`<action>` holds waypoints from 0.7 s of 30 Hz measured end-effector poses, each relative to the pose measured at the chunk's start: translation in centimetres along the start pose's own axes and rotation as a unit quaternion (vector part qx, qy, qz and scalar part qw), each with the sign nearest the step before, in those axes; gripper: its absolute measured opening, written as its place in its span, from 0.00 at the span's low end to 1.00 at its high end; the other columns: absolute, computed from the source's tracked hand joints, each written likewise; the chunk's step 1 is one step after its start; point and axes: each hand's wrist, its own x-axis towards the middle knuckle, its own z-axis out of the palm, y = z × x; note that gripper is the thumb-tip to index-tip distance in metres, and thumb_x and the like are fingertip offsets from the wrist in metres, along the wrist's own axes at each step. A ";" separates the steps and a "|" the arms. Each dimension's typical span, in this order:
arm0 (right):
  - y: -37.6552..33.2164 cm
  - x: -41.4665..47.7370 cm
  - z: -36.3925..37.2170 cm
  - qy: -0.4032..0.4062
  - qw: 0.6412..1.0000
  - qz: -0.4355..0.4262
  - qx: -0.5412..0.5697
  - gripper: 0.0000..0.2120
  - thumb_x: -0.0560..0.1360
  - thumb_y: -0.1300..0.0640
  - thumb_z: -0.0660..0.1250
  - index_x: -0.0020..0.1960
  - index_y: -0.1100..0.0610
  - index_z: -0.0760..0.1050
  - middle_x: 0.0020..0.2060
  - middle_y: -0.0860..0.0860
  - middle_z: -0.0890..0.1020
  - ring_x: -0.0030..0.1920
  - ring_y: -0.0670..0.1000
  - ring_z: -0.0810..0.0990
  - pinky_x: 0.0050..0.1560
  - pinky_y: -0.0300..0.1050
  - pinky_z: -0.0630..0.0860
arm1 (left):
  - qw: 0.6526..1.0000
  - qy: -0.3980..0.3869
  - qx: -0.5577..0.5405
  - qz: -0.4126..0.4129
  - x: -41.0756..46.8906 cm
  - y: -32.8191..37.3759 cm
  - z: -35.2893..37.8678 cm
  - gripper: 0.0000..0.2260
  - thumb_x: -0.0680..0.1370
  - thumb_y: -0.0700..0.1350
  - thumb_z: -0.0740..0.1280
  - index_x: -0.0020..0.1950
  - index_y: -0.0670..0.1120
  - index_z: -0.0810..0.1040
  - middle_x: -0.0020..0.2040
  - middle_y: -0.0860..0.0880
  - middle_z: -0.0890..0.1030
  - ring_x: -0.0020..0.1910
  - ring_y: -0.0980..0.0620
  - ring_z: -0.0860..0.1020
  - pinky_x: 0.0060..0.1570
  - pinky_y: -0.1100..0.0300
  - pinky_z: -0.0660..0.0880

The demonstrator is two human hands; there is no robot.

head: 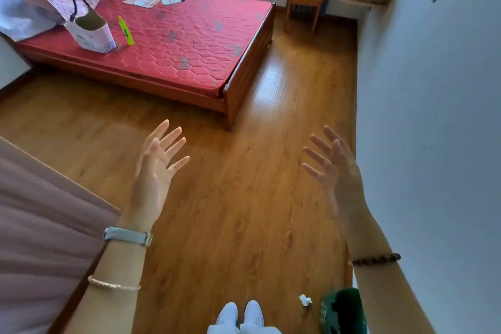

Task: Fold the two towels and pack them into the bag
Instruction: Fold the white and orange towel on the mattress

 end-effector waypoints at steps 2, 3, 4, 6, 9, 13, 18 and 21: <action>0.2 0.2 -0.2 0.004 1.000 0.008 0.000 0.43 0.62 0.24 0.68 0.71 0.45 0.68 0.67 0.47 0.77 0.66 0.52 0.78 0.66 0.62 0.73 | 1.000 0.008 -0.007 -0.008 0.1 -0.3 0.4 0.29 0.77 0.63 0.57 0.77 0.56 0.64 0.74 0.53 0.72 0.72 0.52 0.72 0.72 0.40 0.66; 0.5 0.3 -0.4 0.003 1.000 0.010 -0.006 0.43 0.62 0.24 0.68 0.71 0.45 0.68 0.67 0.47 0.77 0.65 0.52 0.78 0.66 0.62 0.73 | 1.000 0.008 -0.007 -0.012 0.2 -0.5 0.4 0.29 0.76 0.63 0.57 0.77 0.56 0.64 0.74 0.53 0.72 0.72 0.52 0.72 0.72 0.40 0.66; 0.6 0.3 -0.5 -0.003 1.000 0.016 -0.012 0.42 0.62 0.24 0.67 0.70 0.44 0.68 0.67 0.47 0.77 0.65 0.52 0.78 0.66 0.61 0.73 | 1.000 -0.001 -0.010 -0.014 0.1 -0.6 0.6 0.30 0.76 0.64 0.59 0.76 0.56 0.65 0.74 0.53 0.72 0.71 0.52 0.73 0.72 0.40 0.67; 1.2 0.8 -0.9 0.003 1.000 0.020 -0.013 0.41 0.63 0.25 0.67 0.70 0.44 0.69 0.67 0.47 0.77 0.66 0.52 0.78 0.66 0.61 0.73 | 1.000 0.004 -0.008 -0.016 0.2 -1.0 0.8 0.34 0.73 0.68 0.63 0.76 0.56 0.65 0.74 0.53 0.73 0.71 0.52 0.73 0.71 0.41 0.68; 1.7 1.4 -1.4 -0.001 1.000 0.019 -0.002 0.32 0.71 0.32 0.63 0.71 0.45 0.69 0.66 0.47 0.78 0.65 0.52 0.78 0.67 0.62 0.73 | 1.000 -0.003 -0.008 -0.010 0.7 -1.2 1.1 0.40 0.68 0.73 0.66 0.76 0.57 0.66 0.74 0.53 0.73 0.72 0.52 0.72 0.70 0.43 0.69; 2.0 3.1 -1.7 0.015 1.000 0.025 0.002 0.28 0.74 0.36 0.59 0.71 0.45 0.69 0.66 0.47 0.78 0.65 0.52 0.79 0.67 0.62 0.73 | 1.000 -0.007 -0.003 -0.006 2.5 -1.2 1.9 0.42 0.67 0.74 0.66 0.76 0.57 0.65 0.74 0.53 0.72 0.72 0.52 0.72 0.70 0.43 0.69; 2.3 6.6 -1.8 0.024 0.999 0.031 0.003 0.24 0.77 0.40 0.56 0.71 0.44 0.69 0.66 0.47 0.78 0.65 0.52 0.79 0.66 0.62 0.73 | 1.000 -0.016 0.000 0.001 6.7 -1.3 3.1 0.42 0.67 0.74 0.66 0.76 0.56 0.64 0.74 0.53 0.72 0.72 0.51 0.72 0.69 0.45 0.70; 2.4 9.4 -1.8 0.029 0.999 0.031 0.003 0.25 0.76 0.40 0.56 0.71 0.45 0.68 0.67 0.47 0.78 0.64 0.52 0.79 0.66 0.62 0.74 | 1.000 -0.026 -0.006 0.004 10.3 -1.9 3.9 0.35 0.73 0.68 0.62 0.77 0.55 0.64 0.74 0.52 0.72 0.72 0.51 0.72 0.70 0.44 0.70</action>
